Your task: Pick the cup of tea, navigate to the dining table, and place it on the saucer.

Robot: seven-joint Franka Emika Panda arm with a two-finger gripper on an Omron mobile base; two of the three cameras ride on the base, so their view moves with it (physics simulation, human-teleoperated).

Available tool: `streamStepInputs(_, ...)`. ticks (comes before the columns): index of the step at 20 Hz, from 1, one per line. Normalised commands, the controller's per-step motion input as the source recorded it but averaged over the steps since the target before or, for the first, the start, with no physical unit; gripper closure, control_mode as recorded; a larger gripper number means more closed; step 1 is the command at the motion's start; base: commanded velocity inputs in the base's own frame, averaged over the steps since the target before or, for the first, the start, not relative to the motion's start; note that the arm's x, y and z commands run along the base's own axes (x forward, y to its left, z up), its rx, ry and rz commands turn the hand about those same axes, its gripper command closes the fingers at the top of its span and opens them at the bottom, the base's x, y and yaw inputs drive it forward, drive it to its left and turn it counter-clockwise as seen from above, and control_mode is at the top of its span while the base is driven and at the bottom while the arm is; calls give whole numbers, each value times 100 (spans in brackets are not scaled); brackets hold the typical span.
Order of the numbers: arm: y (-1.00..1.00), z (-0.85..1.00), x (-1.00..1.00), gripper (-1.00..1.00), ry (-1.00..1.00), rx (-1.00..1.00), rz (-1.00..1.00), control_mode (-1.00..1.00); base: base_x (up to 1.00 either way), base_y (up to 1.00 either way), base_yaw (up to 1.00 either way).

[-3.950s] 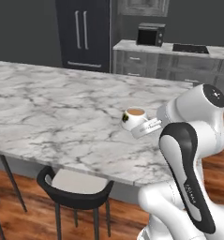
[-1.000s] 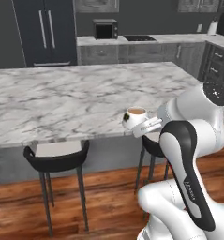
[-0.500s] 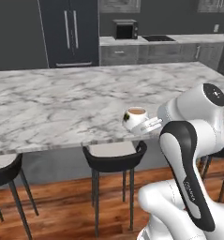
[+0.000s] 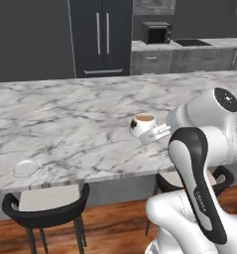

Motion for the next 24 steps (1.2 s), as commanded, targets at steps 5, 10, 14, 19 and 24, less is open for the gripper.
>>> streamStepInputs(5,0,0,0,100,0,0,0,100,13,100,-4)
streamStepInputs(10,0,0,0,100,0,0,0,100,-7,100,-14)
streamStepInputs(14,0,0,0,100,0,0,0,100,46,100,-15)
streamStepInputs(19,0,0,0,100,0,0,0,100,45,100,-2)
streamStepInputs(24,0,0,0,100,0,0,0,100,32,67,0)
